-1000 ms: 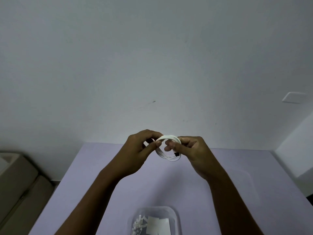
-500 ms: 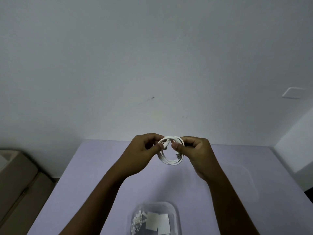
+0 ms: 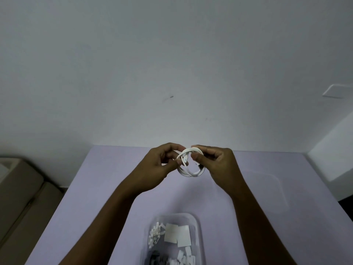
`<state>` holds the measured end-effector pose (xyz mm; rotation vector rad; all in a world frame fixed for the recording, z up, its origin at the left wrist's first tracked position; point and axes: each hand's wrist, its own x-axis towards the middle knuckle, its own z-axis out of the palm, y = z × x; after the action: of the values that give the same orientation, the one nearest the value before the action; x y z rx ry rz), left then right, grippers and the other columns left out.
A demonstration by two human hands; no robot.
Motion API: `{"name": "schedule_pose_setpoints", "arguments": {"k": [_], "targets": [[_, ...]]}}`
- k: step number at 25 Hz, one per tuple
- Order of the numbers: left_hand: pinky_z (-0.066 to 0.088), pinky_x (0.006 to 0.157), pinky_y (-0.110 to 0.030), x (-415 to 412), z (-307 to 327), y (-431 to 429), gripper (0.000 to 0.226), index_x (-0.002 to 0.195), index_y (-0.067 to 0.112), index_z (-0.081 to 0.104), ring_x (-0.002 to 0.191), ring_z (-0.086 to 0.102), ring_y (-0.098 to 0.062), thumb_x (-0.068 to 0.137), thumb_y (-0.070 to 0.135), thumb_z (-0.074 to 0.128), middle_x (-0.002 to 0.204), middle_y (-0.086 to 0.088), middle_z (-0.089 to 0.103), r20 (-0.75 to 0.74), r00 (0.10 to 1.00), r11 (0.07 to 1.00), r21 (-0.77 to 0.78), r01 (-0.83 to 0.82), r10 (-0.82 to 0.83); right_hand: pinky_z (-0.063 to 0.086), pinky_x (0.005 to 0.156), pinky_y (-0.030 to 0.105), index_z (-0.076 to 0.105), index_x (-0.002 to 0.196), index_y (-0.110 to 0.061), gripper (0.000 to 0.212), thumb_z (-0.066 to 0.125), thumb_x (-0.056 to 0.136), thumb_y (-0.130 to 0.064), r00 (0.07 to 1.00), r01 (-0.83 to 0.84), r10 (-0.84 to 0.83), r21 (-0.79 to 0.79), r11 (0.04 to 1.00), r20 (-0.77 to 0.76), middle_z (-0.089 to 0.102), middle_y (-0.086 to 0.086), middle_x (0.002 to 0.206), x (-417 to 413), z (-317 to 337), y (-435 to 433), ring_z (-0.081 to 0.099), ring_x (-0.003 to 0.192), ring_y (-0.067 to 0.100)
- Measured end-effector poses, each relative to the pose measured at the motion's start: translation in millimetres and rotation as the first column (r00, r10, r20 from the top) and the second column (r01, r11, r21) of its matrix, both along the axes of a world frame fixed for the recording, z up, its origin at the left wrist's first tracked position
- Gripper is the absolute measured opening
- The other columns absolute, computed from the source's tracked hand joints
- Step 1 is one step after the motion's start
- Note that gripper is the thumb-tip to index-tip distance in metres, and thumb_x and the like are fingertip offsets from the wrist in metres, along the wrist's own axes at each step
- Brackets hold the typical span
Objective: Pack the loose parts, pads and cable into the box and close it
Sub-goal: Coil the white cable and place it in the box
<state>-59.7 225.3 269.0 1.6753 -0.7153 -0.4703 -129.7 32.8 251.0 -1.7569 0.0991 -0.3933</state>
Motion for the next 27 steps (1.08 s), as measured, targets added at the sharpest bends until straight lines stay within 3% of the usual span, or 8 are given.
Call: {"name": "schedule_pose_setpoints", "arguments": {"k": [3, 5, 7, 10, 13, 17, 22, 27], "targets": [[0.042, 0.055, -0.015, -9.8, -7.4, -5.0, 0.013, 0.104, 0.02, 0.067, 0.069, 0.061, -0.028, 0.092, 0.021, 0.067, 0.085, -0.003, 0.075, 0.029, 0.994, 0.994, -0.001, -0.108, 0.108, 0.055, 0.065, 0.03, 0.079, 0.102, -0.018, 0.014, 0.073, 0.089, -0.016, 0.998, 0.054, -0.052, -0.082, 0.995, 0.026, 0.074, 0.003, 0.08, -1.5, -6.5, 2.0, 0.067, 0.069, 0.019], [0.052, 0.067, -0.037, -12.0, -10.1, -5.6, 0.011, 0.1, 0.021, 0.067, 0.081, 0.063, -0.042, 0.09, 0.022, 0.069, 0.084, 0.0, 0.076, 0.055, 0.991, 0.993, 0.013, -0.121, 0.12, 0.054, 0.069, 0.033, 0.079, 0.101, -0.021, 0.015, 0.074, 0.088, -0.015, 0.998, 0.067, -0.065, -0.101, 0.993, 0.024, 0.074, 0.003, 0.079, -2.4, -8.6, 0.2, 0.068, 0.071, 0.018], [0.051, 0.075, -0.044, -11.7, -11.7, -5.1, 0.012, 0.099, 0.018, 0.066, 0.083, 0.063, -0.044, 0.088, 0.013, 0.069, 0.084, 0.0, 0.077, 0.033, 0.994, 0.994, 0.018, -0.106, 0.105, 0.057, 0.075, 0.03, 0.078, 0.101, -0.023, 0.019, 0.076, 0.085, -0.014, 0.998, 0.059, -0.057, -0.098, 0.993, 0.018, 0.077, -0.005, 0.086, -3.8, -10.2, -1.4, 0.072, 0.08, 0.012], [0.044, 0.067, -0.035, -11.1, -13.2, -7.8, 0.018, 0.095, 0.012, 0.06, 0.073, 0.059, -0.039, 0.082, 0.002, 0.065, 0.082, 0.001, 0.078, 0.019, 0.996, 0.995, 0.053, -0.088, 0.088, 0.057, 0.08, 0.027, 0.078, 0.104, -0.02, 0.022, 0.079, 0.082, -0.015, 0.996, 0.087, -0.085, -0.096, 0.992, 0.023, 0.078, -0.01, 0.093, -6.0, -14.3, 1.4, 0.073, 0.089, 0.01], [0.043, 0.065, -0.028, -11.6, -17.7, -9.6, 0.02, 0.098, 0.015, 0.058, 0.068, 0.056, -0.03, 0.083, 0.005, 0.066, 0.084, 0.003, 0.077, 0.05, 0.996, 0.995, 0.061, -0.08, 0.077, 0.055, 0.073, 0.024, 0.079, 0.099, -0.019, 0.017, 0.077, 0.084, -0.012, 0.996, 0.084, -0.083, -0.091, 0.992, 0.018, 0.078, -0.008, 0.087, -8.0, -15.2, -0.4, 0.073, 0.08, 0.01], [0.04, 0.06, -0.012, -11.4, -40.4, -6.0, 0.032, 0.105, 0.03, 0.057, 0.066, 0.057, -0.012, 0.083, 0.017, 0.076, 0.097, 0.016, 0.069, 0.326, 0.936, 0.981, 0.092, -0.173, 0.134, 0.051, 0.065, 0.021, 0.08, 0.101, -0.016, 0.014, 0.073, 0.088, -0.016, 0.992, -0.012, 0.0, -0.096, 0.995, -0.128, 0.076, 0.0, 0.077, -10.2, -22.0, -14.9, 0.065, 0.064, 0.011], [0.039, 0.063, -0.011, -16.5, -93.5, 2.8, 0.022, 0.104, 0.026, 0.064, 0.071, 0.057, -0.01, 0.085, 0.024, 0.074, 0.098, 0.014, 0.058, 0.548, 0.836, 0.966, 0.211, -0.151, 0.012, 0.055, 0.068, 0.031, 0.078, 0.103, -0.013, 0.015, 0.067, 0.093, -0.014, 0.946, -0.077, 0.119, 0.148, 0.986, -0.302, 0.075, 0.016, 0.085, -14.4, -66.7, -10.1, 0.064, 0.071, 0.023], [0.038, 0.064, -0.01, -36.1, -154.5, 22.6, 0.017, 0.107, 0.027, 0.068, 0.075, 0.059, -0.004, 0.091, 0.031, 0.065, 0.097, 0.014, 0.057, 0.425, 0.903, 0.944, 0.317, -0.087, -0.06, 0.054, 0.067, 0.032, 0.079, 0.101, -0.011, 0.014, 0.069, 0.091, -0.012, 0.88, -0.149, 0.199, 0.147, 0.978, -0.432, 0.075, 0.018, 0.087, -23.4, -132.8, 1.9, 0.063, 0.07, 0.024]]}}
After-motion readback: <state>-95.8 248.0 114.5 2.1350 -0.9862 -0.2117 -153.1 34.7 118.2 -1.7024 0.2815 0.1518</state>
